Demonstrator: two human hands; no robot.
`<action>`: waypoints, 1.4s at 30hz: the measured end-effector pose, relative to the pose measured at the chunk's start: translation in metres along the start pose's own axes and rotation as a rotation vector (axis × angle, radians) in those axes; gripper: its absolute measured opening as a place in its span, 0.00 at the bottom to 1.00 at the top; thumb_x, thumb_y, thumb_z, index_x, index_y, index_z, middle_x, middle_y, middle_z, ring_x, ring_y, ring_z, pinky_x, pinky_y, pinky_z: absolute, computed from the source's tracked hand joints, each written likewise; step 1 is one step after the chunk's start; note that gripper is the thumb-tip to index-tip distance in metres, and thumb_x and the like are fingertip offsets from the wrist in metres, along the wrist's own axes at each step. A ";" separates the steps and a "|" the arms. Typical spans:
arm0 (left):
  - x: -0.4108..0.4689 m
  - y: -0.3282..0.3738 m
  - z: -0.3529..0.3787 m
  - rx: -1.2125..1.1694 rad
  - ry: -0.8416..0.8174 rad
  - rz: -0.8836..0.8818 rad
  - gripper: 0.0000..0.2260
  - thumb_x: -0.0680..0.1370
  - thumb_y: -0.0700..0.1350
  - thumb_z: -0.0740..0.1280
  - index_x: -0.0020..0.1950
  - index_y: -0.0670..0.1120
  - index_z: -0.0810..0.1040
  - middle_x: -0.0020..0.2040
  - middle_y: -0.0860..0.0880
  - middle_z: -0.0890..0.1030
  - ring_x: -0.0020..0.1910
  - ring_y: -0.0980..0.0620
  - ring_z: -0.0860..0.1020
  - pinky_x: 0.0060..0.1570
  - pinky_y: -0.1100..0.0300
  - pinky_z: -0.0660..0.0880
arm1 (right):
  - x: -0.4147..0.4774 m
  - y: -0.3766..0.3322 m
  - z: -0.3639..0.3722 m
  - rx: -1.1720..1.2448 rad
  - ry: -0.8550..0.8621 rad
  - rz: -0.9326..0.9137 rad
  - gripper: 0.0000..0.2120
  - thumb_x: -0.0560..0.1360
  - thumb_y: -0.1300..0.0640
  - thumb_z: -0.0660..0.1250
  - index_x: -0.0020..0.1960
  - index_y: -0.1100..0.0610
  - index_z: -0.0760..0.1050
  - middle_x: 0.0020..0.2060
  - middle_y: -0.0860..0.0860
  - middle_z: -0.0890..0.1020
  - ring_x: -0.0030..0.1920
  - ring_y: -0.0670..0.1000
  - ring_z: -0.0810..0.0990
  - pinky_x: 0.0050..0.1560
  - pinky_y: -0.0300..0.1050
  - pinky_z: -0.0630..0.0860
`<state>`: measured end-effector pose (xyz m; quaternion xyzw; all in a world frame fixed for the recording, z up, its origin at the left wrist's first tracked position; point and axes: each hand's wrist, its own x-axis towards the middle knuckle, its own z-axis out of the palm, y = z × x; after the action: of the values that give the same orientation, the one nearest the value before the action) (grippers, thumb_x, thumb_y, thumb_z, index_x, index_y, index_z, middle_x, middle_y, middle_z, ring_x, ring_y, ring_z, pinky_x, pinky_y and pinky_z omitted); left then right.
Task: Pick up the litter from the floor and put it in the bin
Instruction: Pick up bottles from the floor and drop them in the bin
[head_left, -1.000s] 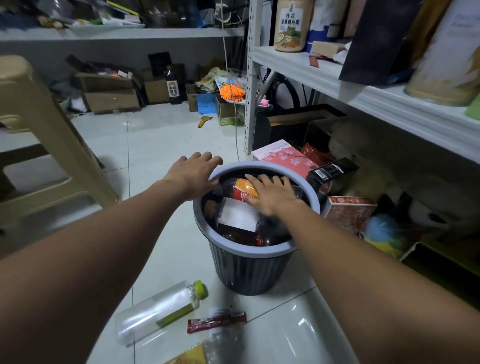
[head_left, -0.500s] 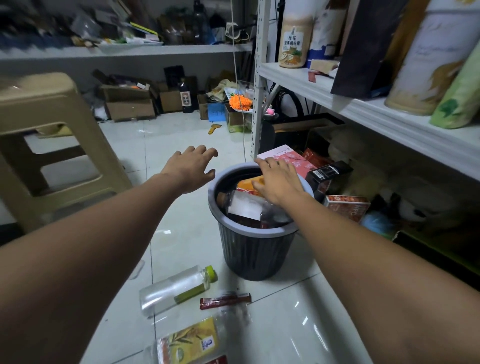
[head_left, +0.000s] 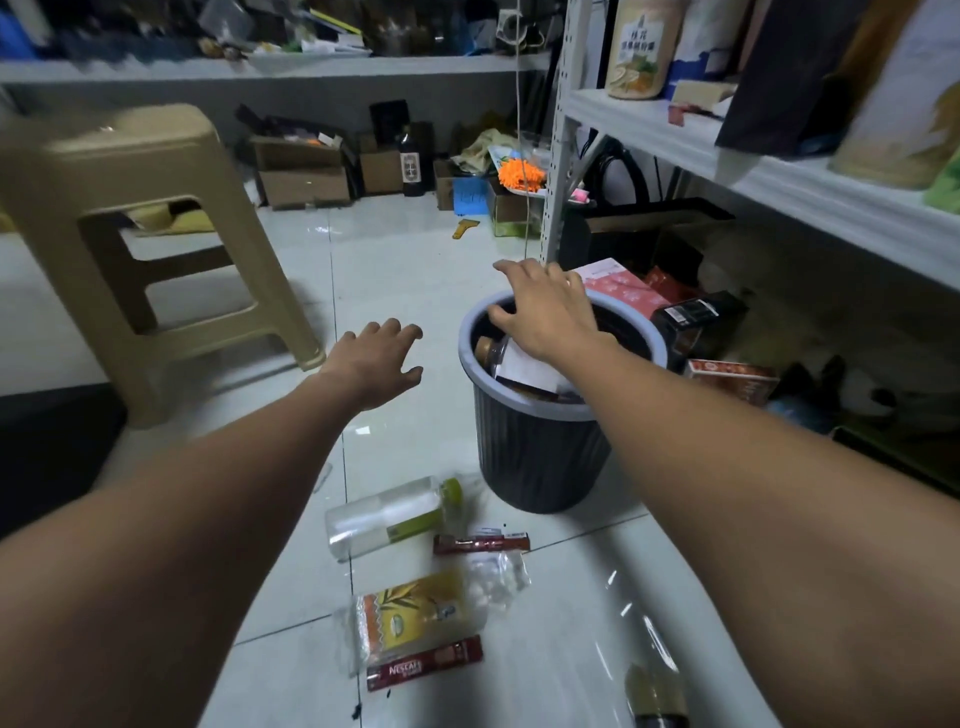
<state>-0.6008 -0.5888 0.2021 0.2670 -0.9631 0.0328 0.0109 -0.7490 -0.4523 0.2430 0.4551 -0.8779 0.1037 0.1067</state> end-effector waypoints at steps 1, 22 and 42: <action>-0.001 -0.001 0.005 0.001 -0.010 -0.005 0.23 0.79 0.54 0.59 0.72 0.49 0.62 0.68 0.46 0.68 0.65 0.44 0.68 0.62 0.49 0.66 | -0.002 -0.004 0.005 0.005 -0.006 -0.004 0.26 0.80 0.46 0.57 0.76 0.50 0.59 0.70 0.52 0.68 0.69 0.56 0.65 0.69 0.52 0.58; -0.037 -0.029 0.124 0.013 -0.274 -0.074 0.27 0.79 0.58 0.58 0.74 0.48 0.57 0.70 0.45 0.66 0.67 0.43 0.66 0.63 0.49 0.65 | -0.013 -0.034 0.056 -0.072 -0.064 -0.050 0.26 0.79 0.45 0.56 0.75 0.50 0.60 0.69 0.53 0.70 0.67 0.56 0.67 0.67 0.51 0.59; -0.037 -0.020 0.242 -0.034 -0.474 -0.114 0.39 0.72 0.59 0.68 0.74 0.44 0.54 0.67 0.44 0.67 0.66 0.43 0.68 0.62 0.47 0.67 | 0.022 -0.073 0.092 -0.086 -0.064 -0.169 0.25 0.80 0.44 0.55 0.75 0.50 0.60 0.69 0.51 0.69 0.67 0.55 0.67 0.67 0.51 0.59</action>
<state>-0.5593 -0.6032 -0.0398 0.3208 -0.9225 -0.0475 -0.2093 -0.7100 -0.5368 0.1675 0.5255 -0.8431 0.0421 0.1066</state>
